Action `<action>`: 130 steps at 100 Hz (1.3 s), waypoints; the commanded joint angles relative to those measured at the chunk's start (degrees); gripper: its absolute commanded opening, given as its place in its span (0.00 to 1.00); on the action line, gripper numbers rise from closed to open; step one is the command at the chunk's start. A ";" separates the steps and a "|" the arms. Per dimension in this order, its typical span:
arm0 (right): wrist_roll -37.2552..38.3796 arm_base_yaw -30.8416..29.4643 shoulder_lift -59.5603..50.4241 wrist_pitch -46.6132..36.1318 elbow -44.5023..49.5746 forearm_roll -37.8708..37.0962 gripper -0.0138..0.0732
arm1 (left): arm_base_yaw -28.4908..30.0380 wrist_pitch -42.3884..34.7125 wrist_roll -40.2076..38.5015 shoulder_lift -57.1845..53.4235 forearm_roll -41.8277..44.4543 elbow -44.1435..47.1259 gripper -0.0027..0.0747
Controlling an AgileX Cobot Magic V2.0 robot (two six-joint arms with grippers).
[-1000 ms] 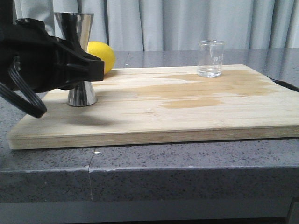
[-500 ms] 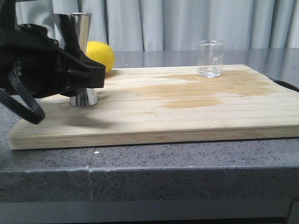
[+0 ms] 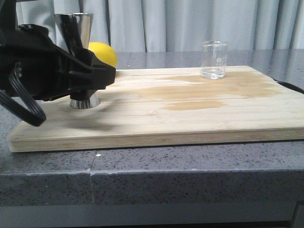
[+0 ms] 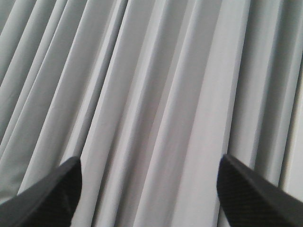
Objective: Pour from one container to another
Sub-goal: 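Lower the jigger onto the board with the left gripper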
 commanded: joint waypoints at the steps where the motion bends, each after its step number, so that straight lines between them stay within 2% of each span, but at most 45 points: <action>1: -0.43 -0.37 0.10 -3.18 -1.54 0.65 0.77 | -0.07 -4.54 -0.11 -1.67 -0.14 -1.05 0.62; 26: -0.43 -0.37 0.10 -3.18 -1.54 0.65 0.77 | -0.07 -4.06 -0.11 -2.95 -0.67 -1.05 0.62; 70: -0.43 -0.37 0.10 -3.18 -1.54 0.65 0.77 | -0.07 4.59 0.13 -8.50 -1.35 -1.05 0.62; 96: -0.43 -0.37 0.10 -3.30 -1.54 0.65 0.77 | -0.07 5.64 0.13 -9.34 -1.35 -1.05 0.62; 130: -0.43 -0.37 0.10 -4.26 -1.54 0.65 0.77 | -0.07 12.99 1.45 -13.78 -1.35 -1.05 0.62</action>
